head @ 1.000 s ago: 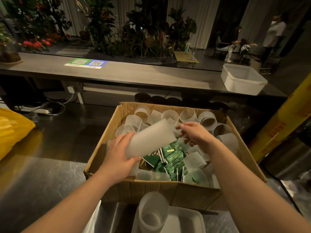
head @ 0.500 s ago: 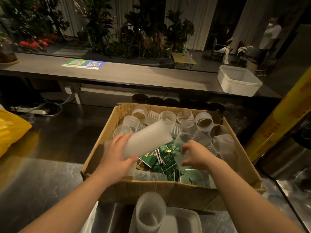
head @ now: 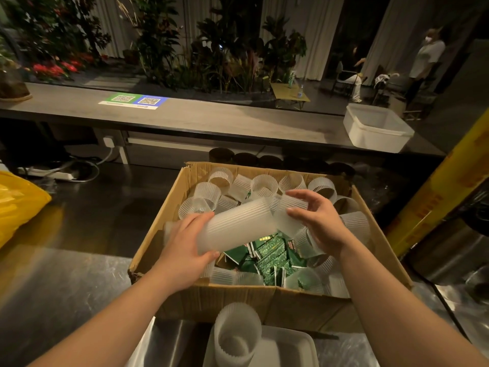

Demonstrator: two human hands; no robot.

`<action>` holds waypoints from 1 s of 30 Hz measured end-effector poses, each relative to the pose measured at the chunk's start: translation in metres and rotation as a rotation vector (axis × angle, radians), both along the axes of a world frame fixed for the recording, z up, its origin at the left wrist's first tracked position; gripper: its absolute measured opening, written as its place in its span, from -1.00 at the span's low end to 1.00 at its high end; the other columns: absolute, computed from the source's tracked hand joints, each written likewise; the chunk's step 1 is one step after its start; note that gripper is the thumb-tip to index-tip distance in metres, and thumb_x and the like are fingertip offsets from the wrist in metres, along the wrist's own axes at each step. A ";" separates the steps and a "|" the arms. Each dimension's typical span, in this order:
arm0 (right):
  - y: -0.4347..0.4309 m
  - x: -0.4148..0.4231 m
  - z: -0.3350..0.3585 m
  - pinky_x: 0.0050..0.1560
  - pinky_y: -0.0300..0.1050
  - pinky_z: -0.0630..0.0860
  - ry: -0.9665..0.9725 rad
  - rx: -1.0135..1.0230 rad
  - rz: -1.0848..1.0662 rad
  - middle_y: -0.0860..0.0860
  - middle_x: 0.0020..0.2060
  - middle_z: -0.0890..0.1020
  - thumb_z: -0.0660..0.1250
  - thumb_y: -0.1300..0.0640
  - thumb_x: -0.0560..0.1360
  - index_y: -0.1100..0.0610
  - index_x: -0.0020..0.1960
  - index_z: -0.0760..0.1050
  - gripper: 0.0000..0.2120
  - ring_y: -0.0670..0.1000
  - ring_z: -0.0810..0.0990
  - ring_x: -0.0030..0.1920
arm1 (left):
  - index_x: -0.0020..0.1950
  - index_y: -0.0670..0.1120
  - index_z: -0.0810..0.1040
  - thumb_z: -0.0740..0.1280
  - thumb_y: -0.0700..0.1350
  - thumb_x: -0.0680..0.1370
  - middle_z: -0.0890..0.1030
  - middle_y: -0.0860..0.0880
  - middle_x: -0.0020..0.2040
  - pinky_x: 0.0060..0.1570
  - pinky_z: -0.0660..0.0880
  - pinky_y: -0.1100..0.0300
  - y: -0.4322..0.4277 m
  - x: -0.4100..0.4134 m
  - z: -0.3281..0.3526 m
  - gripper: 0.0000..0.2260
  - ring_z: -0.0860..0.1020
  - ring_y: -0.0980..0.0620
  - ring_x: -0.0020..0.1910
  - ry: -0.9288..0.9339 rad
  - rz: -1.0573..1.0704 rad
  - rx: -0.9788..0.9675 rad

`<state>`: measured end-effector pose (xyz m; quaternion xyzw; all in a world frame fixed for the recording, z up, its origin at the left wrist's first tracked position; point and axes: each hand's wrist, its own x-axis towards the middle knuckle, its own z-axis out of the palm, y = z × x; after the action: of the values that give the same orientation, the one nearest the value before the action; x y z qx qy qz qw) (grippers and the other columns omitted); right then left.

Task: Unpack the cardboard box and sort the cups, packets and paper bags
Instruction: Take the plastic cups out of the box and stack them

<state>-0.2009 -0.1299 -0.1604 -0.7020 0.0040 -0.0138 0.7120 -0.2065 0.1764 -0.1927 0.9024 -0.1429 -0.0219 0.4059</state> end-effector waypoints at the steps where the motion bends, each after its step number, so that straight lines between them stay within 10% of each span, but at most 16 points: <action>1: 0.005 0.001 0.001 0.18 -0.01 0.58 0.002 -0.022 0.026 0.03 0.15 0.68 0.58 0.14 0.35 0.10 0.30 0.58 -0.47 0.11 0.64 0.18 | 0.54 0.18 0.26 0.54 -0.08 0.49 0.22 0.32 0.31 0.45 0.35 -0.09 0.000 0.000 0.001 -0.29 0.26 0.18 0.34 0.001 -0.007 0.007; 12: 0.050 -0.002 0.022 0.33 0.02 0.37 0.058 -0.340 0.275 -0.07 0.48 0.37 0.18 -0.28 0.50 -0.20 0.59 0.20 -0.33 0.03 0.39 0.40 | 0.53 0.19 0.28 0.54 -0.11 0.49 0.23 0.35 0.33 0.44 0.33 0.00 -0.001 -0.003 0.003 -0.29 0.25 0.24 0.34 -0.037 -0.039 0.002; 21: 0.049 -0.038 0.077 0.01 -0.13 0.68 -0.122 -0.704 0.297 -0.07 0.33 0.32 0.51 0.14 0.48 -0.09 0.48 0.18 -0.28 0.01 0.51 0.20 | 0.50 0.18 0.26 0.55 -0.22 0.44 0.26 0.28 0.34 0.40 0.33 0.06 -0.015 -0.020 0.023 -0.24 0.26 0.23 0.33 -0.081 -0.084 -0.035; 30: 0.033 -0.160 0.161 0.04 -0.27 0.56 -0.278 -1.049 0.210 -0.36 0.26 0.30 0.32 -0.41 0.27 -0.33 0.35 0.23 -0.31 -0.24 0.42 0.26 | 0.33 0.28 0.35 0.66 -0.08 0.30 0.39 0.20 0.28 0.17 0.58 0.09 -0.073 -0.118 0.059 -0.25 0.44 0.11 0.25 -0.018 -0.112 -0.251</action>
<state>-0.3612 -0.0973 0.0003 -0.9508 -0.1675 -0.0353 0.2582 -0.3244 0.1036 -0.1336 0.8351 -0.1985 -0.0186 0.5126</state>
